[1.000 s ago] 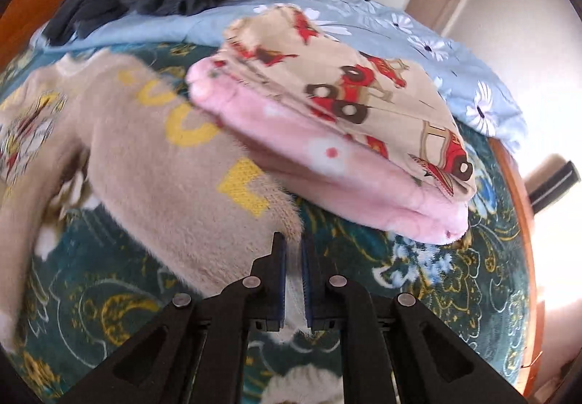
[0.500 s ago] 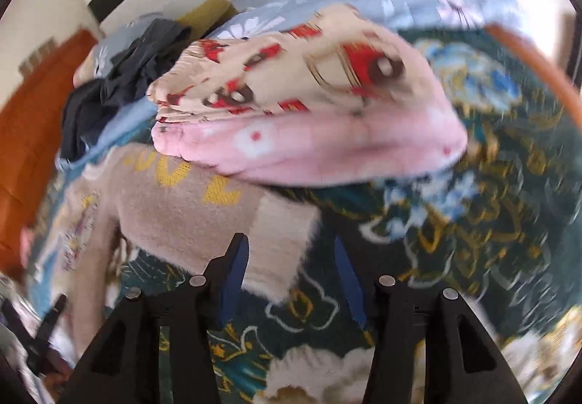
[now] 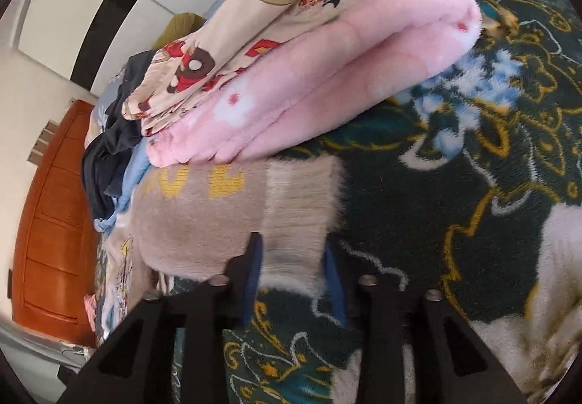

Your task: Fold clothes

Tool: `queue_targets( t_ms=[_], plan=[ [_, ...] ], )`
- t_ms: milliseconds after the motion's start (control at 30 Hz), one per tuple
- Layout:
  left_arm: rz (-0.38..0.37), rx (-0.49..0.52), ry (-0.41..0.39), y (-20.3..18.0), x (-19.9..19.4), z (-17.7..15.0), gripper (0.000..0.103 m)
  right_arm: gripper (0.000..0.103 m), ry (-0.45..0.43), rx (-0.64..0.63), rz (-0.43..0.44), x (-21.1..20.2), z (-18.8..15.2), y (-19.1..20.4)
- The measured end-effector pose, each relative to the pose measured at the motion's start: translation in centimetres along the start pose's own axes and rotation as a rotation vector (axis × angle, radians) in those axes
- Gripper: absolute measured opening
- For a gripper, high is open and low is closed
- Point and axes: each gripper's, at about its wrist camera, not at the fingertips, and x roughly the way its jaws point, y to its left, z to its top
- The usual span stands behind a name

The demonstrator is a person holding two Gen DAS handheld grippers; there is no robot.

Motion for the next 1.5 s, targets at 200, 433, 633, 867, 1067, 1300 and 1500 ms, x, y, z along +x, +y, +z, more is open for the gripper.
queue_targets(
  t_ms=[200, 433, 633, 867, 1067, 1300, 1500],
  plan=[
    [-0.034, -0.057, 0.003, 1.0, -0.5, 0.6, 0.063, 0.008, -0.039, -0.035, 0.066, -1.7, 0.7, 1.8],
    [-0.044, -0.142, -0.035, 4.1, -1.5, 2.4, 0.063, 0.007, -0.097, -0.254, 0.29, -5.0, 2.8, 14.0],
    [-0.005, -0.223, -0.079, 7.9, -2.3, 2.8, 0.066, 0.001, -0.039, -0.456, 0.414, -3.0, 1.9, 26.0],
    [-0.017, -0.314, -0.062, 10.5, -1.7, 2.1, 0.066, 0.001, 0.055, -0.597, 0.41, 0.5, -0.8, 32.2],
    [-0.034, -0.293, -0.052, 9.8, -1.5, 2.1, 0.066, 0.002, 0.074, -0.569, 0.331, 1.5, -1.0, 30.3],
    [-0.075, -0.238, -0.004, 7.1, -0.4, 1.2, 0.066, 0.004, 0.044, -0.419, 0.095, -0.2, 1.0, 18.8],
    [-0.082, -0.21, 0.016, 5.6, 0.1, 0.6, 0.066, 0.037, 0.037, -0.189, -0.062, -3.1, 1.5, 5.8]
  ],
)
